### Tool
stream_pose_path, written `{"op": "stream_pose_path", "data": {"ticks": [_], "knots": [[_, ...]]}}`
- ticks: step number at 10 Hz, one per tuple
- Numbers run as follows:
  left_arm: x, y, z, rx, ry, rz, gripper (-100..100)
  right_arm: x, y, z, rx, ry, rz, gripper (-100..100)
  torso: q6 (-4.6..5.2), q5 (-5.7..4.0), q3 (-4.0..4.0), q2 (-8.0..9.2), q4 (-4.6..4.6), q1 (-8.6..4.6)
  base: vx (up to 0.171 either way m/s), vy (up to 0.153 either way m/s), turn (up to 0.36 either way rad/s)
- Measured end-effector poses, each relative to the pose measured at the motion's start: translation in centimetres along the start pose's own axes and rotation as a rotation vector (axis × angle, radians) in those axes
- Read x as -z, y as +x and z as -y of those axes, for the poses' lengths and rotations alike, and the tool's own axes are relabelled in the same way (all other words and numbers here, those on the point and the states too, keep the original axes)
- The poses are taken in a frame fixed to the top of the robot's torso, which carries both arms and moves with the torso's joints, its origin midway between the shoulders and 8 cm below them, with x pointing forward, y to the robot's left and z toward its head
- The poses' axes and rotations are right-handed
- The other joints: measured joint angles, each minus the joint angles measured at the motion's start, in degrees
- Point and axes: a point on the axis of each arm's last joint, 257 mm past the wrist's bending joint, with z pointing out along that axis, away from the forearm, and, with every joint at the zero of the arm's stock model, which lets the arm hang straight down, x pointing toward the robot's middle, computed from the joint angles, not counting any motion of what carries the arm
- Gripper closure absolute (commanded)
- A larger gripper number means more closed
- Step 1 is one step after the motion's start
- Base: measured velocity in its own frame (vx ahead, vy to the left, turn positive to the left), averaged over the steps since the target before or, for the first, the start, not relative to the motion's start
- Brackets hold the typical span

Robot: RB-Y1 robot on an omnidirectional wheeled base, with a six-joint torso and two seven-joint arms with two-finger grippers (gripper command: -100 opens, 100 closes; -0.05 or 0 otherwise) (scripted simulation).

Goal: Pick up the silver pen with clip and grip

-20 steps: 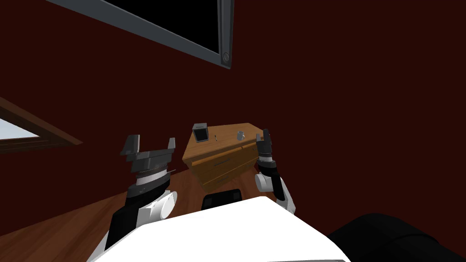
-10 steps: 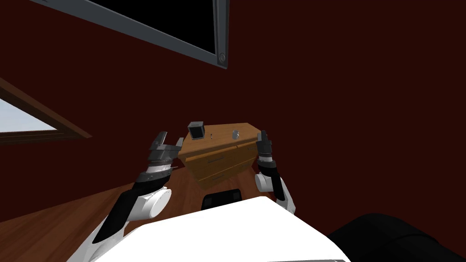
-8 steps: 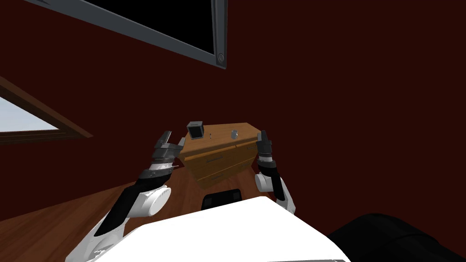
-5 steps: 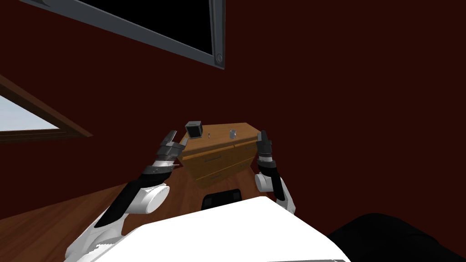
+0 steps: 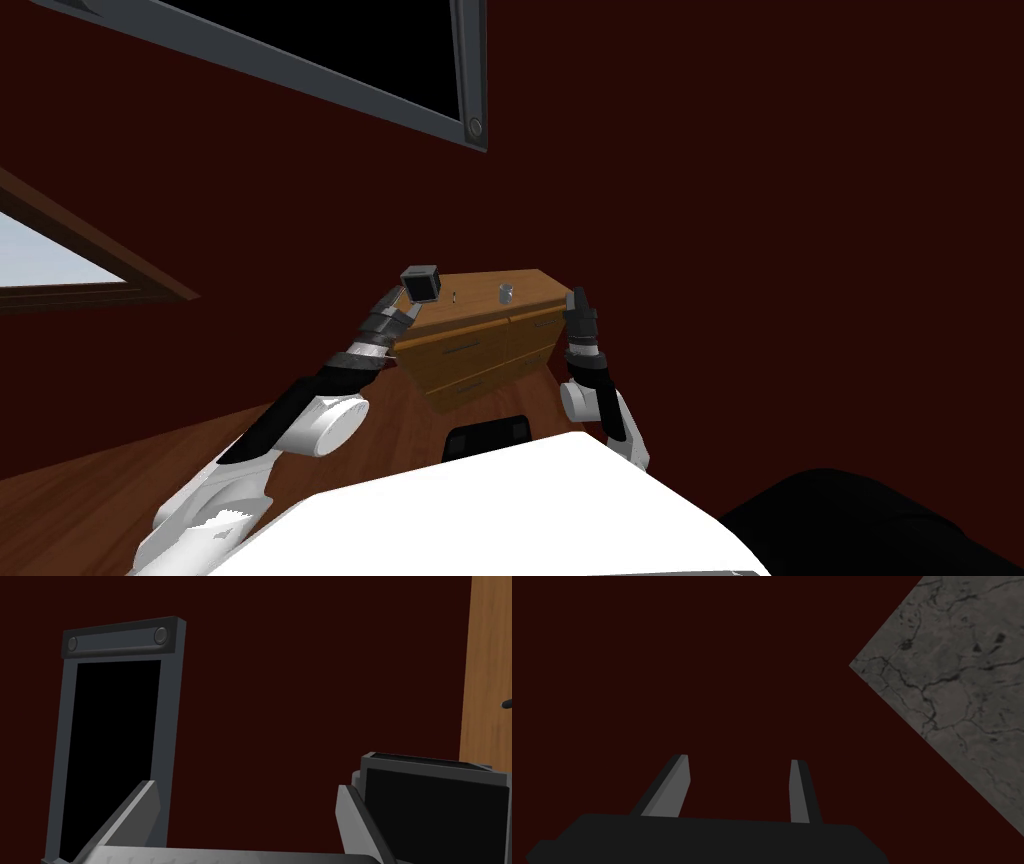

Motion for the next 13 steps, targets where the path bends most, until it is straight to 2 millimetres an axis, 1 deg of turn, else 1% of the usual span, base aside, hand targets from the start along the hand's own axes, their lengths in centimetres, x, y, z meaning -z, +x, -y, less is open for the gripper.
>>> {"op": "stream_pose_path", "data": {"ticks": [5, 6, 9, 13], "knots": [[-1.6, 0.5, -2.8, -0.05, -0.13, -0.103, -100, 0.0, 0.0, 0.0, 0.0, 0.0, 0.0, 0, 0.01, 0.01, -0.03, -0.06, -0.01, 0.06, -0.019, -0.054, -0.025], [-1.7, 0.5, -3.5, -0.064, -0.16, -0.12, -100, 0.0, 0.0, 0.0, 0.0, 0.0, 0.0, 0, -0.01, 0.02, -0.03, -0.05, -0.01, 0.08, -0.022, -0.059, -0.056], [-2.7, 0.8, -5.5, -0.108, -0.242, -0.182, -100, 0.0, 0.0, 0.0, 0.0, 0.0, 0.0, 0, 0.01, 0.01, -0.03, -0.06, -0.01, 0.06, -0.012, -0.048, -0.044], [-3.1, 0.4, -7.9, -0.178, -0.363, -0.257, -100, 0.0, 0.0, 0.0, 0.0, 0.0, 0.0, 0, 0.01, 0.03, -0.04, -0.07, -0.02, 0.11, -0.008, -0.039, -0.064]]}}
